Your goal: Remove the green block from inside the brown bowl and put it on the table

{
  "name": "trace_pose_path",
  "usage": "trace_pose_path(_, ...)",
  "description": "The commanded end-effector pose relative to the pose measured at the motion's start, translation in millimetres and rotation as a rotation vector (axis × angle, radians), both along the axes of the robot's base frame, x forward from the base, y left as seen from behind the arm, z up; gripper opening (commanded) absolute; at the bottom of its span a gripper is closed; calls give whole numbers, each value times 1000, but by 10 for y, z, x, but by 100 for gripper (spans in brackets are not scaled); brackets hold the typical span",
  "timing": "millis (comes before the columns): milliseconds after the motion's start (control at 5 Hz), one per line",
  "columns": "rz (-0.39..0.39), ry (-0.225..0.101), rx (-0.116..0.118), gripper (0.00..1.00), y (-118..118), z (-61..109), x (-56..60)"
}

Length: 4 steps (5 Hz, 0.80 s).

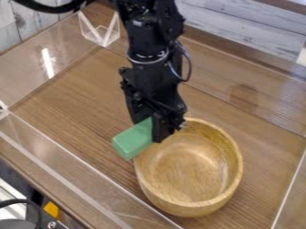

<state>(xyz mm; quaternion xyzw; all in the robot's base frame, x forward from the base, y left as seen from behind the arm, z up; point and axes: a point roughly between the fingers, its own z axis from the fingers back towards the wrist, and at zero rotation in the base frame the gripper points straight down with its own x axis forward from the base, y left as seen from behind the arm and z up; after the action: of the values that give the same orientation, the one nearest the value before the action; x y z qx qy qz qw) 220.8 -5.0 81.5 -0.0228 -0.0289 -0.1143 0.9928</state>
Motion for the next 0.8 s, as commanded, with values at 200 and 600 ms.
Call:
trace_pose_path(200,7,-41,33,100,122,26,119)
trace_pose_path(600,13,-61,61,100,222,83,164)
